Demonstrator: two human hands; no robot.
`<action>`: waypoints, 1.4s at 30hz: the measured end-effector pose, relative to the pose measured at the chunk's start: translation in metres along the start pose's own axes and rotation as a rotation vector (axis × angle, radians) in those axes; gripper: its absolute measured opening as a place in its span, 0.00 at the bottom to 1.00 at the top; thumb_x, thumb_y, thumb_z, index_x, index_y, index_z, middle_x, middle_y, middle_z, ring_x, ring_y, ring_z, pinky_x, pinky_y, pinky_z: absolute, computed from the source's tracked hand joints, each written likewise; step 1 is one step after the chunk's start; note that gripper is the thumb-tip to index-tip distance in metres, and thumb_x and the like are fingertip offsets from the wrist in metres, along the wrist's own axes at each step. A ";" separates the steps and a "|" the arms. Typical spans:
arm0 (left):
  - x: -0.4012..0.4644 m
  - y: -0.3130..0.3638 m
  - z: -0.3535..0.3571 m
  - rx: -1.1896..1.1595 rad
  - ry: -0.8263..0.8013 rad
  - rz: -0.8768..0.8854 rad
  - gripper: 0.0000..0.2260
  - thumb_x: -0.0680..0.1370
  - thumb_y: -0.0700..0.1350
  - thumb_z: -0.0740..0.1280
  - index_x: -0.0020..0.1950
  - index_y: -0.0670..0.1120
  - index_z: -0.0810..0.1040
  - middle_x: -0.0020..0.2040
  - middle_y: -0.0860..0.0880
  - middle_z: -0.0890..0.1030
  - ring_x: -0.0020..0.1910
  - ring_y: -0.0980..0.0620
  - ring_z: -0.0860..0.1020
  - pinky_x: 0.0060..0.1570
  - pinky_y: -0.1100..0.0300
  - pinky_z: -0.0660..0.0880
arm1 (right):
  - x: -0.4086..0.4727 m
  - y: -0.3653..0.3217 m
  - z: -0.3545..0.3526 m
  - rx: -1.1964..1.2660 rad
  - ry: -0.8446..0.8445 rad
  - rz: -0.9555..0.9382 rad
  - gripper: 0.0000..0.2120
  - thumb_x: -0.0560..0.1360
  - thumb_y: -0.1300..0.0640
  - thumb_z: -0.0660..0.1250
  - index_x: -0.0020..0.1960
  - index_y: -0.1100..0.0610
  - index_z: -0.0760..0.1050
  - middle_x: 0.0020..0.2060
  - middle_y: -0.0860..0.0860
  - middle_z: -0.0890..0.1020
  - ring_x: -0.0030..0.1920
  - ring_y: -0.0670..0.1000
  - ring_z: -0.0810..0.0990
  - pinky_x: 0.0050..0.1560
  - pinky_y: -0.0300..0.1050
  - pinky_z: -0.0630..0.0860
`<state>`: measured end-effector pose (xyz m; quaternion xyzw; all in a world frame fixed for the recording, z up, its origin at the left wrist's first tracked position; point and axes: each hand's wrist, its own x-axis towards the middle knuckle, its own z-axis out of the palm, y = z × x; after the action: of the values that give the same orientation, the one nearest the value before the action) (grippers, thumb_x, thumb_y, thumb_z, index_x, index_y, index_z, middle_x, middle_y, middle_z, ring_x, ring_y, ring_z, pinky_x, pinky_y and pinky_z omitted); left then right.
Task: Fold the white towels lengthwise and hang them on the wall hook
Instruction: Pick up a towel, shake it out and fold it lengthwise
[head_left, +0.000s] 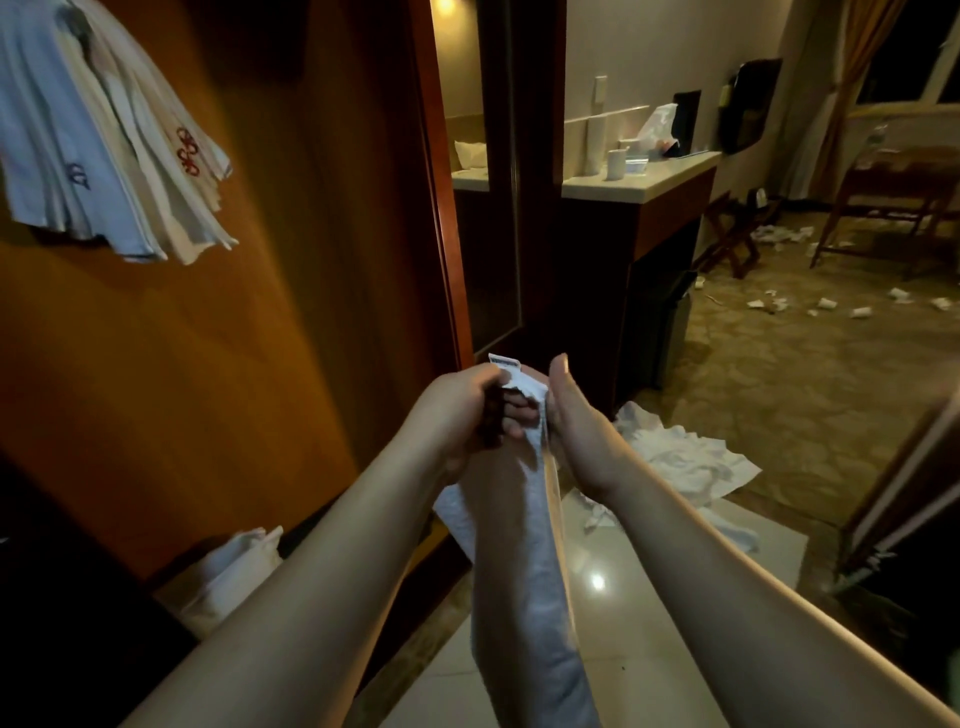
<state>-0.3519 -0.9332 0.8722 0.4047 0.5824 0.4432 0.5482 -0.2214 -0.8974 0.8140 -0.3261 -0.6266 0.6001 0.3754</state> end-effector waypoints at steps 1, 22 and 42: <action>0.000 -0.001 0.001 0.001 0.010 0.000 0.15 0.84 0.45 0.56 0.47 0.39 0.77 0.32 0.47 0.81 0.28 0.53 0.75 0.39 0.59 0.70 | -0.001 0.000 -0.002 -0.016 -0.034 -0.020 0.35 0.70 0.20 0.57 0.67 0.39 0.76 0.45 0.45 0.84 0.56 0.51 0.80 0.72 0.66 0.66; 0.003 0.002 0.015 0.159 0.010 -0.097 0.13 0.84 0.45 0.61 0.60 0.36 0.77 0.61 0.36 0.80 0.54 0.44 0.79 0.59 0.54 0.76 | -0.007 0.006 -0.022 -0.770 0.117 -0.283 0.25 0.79 0.55 0.61 0.74 0.41 0.66 0.50 0.26 0.72 0.53 0.19 0.68 0.52 0.18 0.62; 0.025 0.010 -0.028 0.514 -0.241 0.508 0.22 0.72 0.55 0.73 0.64 0.65 0.74 0.60 0.62 0.78 0.53 0.67 0.79 0.43 0.71 0.77 | -0.002 -0.056 -0.075 -0.450 0.139 -0.147 0.14 0.70 0.28 0.63 0.52 0.29 0.80 0.50 0.40 0.85 0.52 0.44 0.84 0.55 0.50 0.79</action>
<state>-0.3821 -0.9082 0.8749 0.7098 0.4869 0.3536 0.3662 -0.1530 -0.8652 0.8700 -0.3955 -0.7393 0.3924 0.3781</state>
